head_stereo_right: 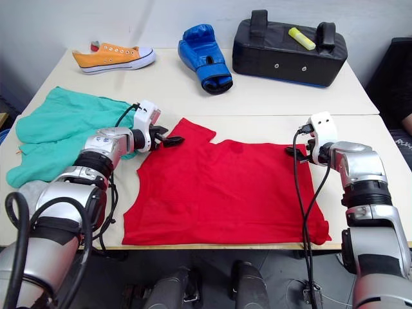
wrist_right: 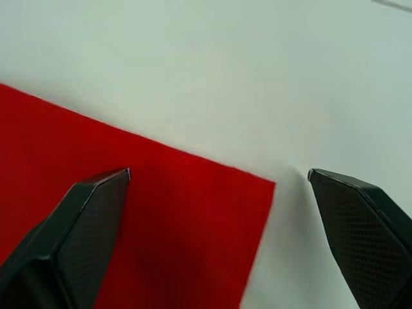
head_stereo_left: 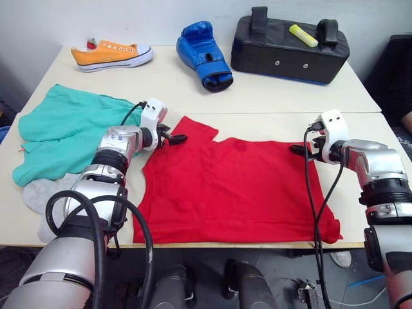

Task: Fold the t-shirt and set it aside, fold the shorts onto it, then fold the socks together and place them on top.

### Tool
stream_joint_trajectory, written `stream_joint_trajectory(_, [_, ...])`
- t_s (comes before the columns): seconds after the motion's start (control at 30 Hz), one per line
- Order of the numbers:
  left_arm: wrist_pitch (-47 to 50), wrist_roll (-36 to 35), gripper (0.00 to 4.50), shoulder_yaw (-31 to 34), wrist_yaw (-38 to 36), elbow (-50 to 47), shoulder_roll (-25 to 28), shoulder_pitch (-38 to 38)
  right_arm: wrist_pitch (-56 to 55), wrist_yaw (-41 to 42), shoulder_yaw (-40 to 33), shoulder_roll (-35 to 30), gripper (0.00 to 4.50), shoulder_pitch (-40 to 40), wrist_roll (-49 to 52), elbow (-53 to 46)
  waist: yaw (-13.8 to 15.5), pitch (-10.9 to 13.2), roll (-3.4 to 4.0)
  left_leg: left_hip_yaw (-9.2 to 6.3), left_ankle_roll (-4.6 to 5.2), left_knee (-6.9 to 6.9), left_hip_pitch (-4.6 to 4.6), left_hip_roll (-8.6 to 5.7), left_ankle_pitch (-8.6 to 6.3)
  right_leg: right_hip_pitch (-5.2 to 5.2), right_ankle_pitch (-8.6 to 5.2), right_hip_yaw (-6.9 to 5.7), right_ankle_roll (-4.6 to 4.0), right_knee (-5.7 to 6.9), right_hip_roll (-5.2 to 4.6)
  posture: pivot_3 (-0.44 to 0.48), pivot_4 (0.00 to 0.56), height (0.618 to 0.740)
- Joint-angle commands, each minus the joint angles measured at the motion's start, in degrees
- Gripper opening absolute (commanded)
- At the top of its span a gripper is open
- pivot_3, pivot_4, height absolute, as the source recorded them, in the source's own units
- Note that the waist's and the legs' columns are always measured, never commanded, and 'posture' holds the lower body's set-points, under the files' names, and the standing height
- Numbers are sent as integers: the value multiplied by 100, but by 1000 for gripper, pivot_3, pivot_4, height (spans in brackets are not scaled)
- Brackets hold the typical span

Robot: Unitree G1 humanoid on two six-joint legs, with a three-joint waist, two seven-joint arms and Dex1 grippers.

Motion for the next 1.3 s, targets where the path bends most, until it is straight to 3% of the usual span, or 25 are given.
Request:
stream_joint_trajectory(0.03, [-27,70,4458,202,77,113,54,-140,79,161,-61,18,4500,-122,-109,104,-34,0,0,0,-1,0,6,1,1,5,0,0,0,2,-3,0,150,740])
stream_joint_trajectory(0.1, [35,73,4500,298,49,143,54,-129,118,202,-130,73,3935,-134,-93,119,-68,0,0,0,-5,-1,15,2,3,11,0,2,-1,6,-8,0,150,740])
stream_joint_trajectory(0.3, [197,167,2696,377,-140,147,81,-111,222,302,-201,143,1925,22,-72,-90,-75,0,0,0,-14,0,20,6,9,11,1,5,-3,15,-9,0,150,740])
stream_joint_trajectory(0.4, [220,212,1580,380,-190,143,106,-88,209,313,-259,138,766,101,-54,-197,-73,0,0,1,-14,0,20,5,9,11,2,5,-3,15,-9,0,150,740])
stream_joint_trajectory(0.5, [241,243,716,404,-291,133,126,-78,188,335,-342,107,0,235,-12,-375,-62,0,0,1,-14,2,19,5,9,11,2,5,-3,15,-8,0,150,740])
stream_joint_trajectory(0.57, [249,251,40,422,-345,125,135,-77,133,378,-389,91,0,336,8,-555,-63,0,0,1,-14,2,19,4,8,12,2,5,-3,15,-8,0,150,740])
stream_joint_trajectory(0.7, [99,227,40,456,-630,69,138,-77,45,424,-541,43,0,611,57,-1164,-69,0,0,2,-14,0,18,4,8,8,2,6,-3,15,-7,0,150,740])
stream_joint_trajectory(0.8, [-531,386,40,302,-1040,-68,169,-14,-448,377,-624,9,0,864,-13,-1710,-69,0,0,4,-14,0,18,5,9,7,2,5,-3,16,-5,0,150,740])
stream_joint_trajectory(0.93, [-1865,641,40,42,-1626,-298,254,182,-1644,626,-384,-279,0,1470,-429,-2552,-67,0,0,9,-17,-2,18,4,7,4,2,8,-4,15,-3,0,150,740])
stream_joint_trajectory(1.1, [-4289,1015,40,-283,-1916,-851,671,869,-4465,648,150,-1344,0,2816,-1843,-3423,-61,0,0,16,-24,-8,20,6,2,4,1,13,-4,6,-7,0,150,740])
stream_joint_trajectory(1.3, [-7183,1365,40,-543,-1711,-1216,1300,1835,-6883,-123,67,-2069,0,3901,-2980,-3042,-71,1,-2,38,-30,-10,46,12,-2,6,1,37,-5,3,-13,0,150,740])
